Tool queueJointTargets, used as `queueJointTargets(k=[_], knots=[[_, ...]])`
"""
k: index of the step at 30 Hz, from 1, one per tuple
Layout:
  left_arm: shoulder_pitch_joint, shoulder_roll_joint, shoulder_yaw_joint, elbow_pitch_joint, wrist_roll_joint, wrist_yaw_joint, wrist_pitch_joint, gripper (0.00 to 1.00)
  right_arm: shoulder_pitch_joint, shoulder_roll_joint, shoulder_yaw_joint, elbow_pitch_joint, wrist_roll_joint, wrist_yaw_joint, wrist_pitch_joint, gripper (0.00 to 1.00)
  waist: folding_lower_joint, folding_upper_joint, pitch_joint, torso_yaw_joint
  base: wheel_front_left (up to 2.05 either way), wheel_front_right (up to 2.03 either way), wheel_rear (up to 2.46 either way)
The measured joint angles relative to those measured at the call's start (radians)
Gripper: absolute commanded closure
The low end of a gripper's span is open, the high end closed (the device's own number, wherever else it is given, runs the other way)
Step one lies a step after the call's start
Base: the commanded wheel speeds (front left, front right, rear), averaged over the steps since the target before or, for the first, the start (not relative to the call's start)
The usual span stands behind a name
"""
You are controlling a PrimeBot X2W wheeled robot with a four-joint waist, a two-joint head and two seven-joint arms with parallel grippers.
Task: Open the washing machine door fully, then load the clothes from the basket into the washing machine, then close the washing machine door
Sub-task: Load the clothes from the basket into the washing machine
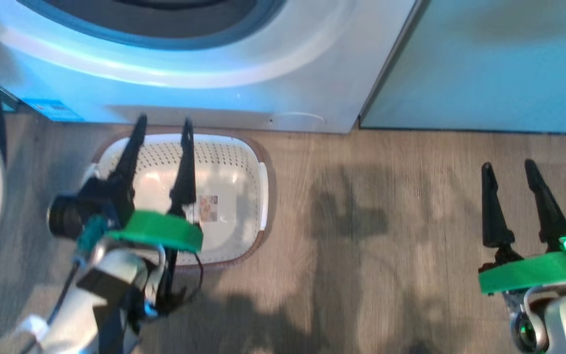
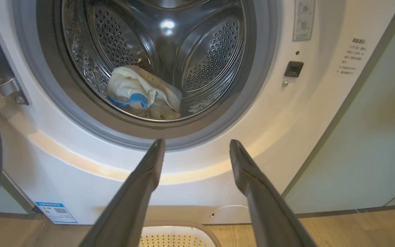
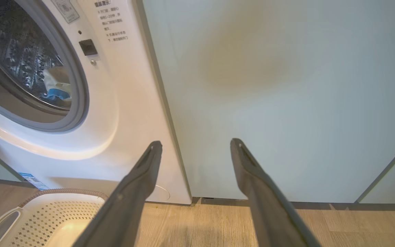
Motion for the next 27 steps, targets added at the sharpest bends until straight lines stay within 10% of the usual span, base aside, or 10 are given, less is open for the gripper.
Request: queueJointTargets(k=[27], knots=[[0.306,-0.018,0.010,-0.064,0.061,0.000,0.000,0.00,0.181,0.001,-0.033,-0.105,-0.039,0.000,0.088,0.00,0.0000,0.0000,-0.257,0.047,0.00,0.00,0.00]])
